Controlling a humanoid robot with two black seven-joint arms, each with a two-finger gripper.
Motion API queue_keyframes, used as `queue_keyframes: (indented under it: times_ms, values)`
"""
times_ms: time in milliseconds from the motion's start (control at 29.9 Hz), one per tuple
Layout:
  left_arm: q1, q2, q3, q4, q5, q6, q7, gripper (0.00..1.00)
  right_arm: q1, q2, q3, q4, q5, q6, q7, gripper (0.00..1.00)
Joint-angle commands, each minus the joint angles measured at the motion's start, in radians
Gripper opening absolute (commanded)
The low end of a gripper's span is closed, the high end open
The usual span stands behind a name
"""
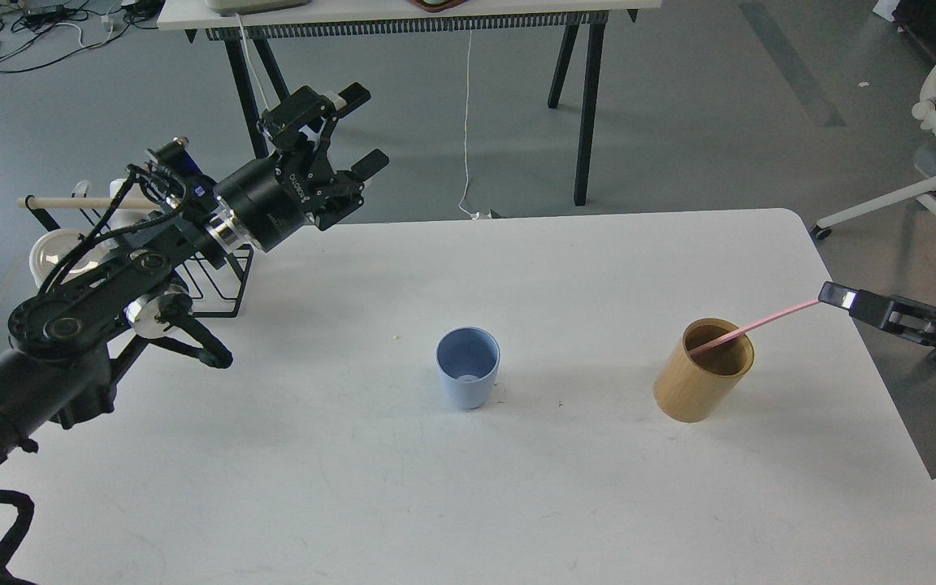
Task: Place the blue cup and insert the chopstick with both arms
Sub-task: 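Grasp the pink stick and pull it up out of the tan cup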
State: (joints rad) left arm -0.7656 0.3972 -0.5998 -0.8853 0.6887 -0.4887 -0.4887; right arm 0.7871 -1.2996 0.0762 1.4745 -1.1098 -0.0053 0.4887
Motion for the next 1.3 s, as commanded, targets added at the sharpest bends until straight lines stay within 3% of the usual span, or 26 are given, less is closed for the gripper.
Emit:
queue_keyframes:
  times_ms: [0, 769, 1037, 1271]
  values:
    - [0.0, -0.018, 0.001, 0.0, 0.0, 0.0, 0.0, 0.96, 0.001, -0.012, 0.011, 0.01, 0.002, 0.005, 0.0, 0.03]
    - [0.0, -0.035, 0.003, 0.003, 0.005, 0.0, 0.0, 0.96, -0.002, -0.058, 0.277, 0.046, 0.225, 0.313, 0.0, 0.0]
    - [0.0, -0.027, 0.003, 0.003, 0.003, 0.0, 0.0, 0.96, 0.015, -0.044, 0.333, 0.046, 0.269, 0.376, 0.0, 0.0]
    - [-0.001, -0.017, 0.001, 0.0, 0.0, 0.0, 0.0, 0.96, 0.096, 0.137, 0.32, 0.033, 0.263, 0.413, 0.0, 0.0]
